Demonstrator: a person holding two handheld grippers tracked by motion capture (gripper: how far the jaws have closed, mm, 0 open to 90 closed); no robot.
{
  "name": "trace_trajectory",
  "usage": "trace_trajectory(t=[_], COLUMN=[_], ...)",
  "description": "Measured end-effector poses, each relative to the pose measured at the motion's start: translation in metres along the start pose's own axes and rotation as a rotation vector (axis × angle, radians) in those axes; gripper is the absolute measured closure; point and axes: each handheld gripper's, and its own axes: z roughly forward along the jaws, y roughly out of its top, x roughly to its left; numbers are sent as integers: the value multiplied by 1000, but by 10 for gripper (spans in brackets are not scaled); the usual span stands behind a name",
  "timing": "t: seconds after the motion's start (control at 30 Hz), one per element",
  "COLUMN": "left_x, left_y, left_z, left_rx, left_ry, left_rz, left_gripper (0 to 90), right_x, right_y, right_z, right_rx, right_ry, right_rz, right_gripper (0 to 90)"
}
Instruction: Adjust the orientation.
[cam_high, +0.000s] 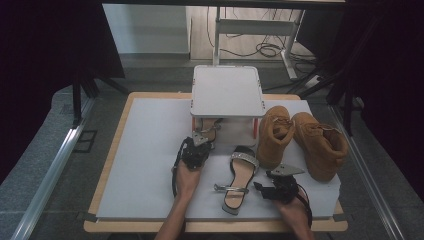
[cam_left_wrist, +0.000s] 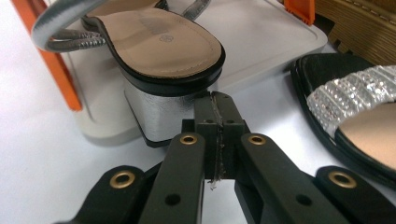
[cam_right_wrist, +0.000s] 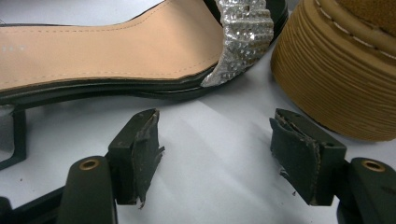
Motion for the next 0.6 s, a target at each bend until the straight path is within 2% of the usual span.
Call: trace_trajectory(t=[0.23, 0.33, 0.6], left_x=[1, 2, 6], left_y=[7, 11, 16], left_z=[9, 13, 20], left_rx=[2, 18, 19], left_ry=[-5, 1, 16], left_rz=[1, 14, 9], left_gripper=[900, 900, 900], right_x=[0, 0, 0], right_y=[0, 0, 0], right_z=[0, 0, 0], right_rx=[0, 0, 0], right_ry=[-1, -1, -1], right_rz=[0, 0, 0], right_gripper=[320, 320, 320])
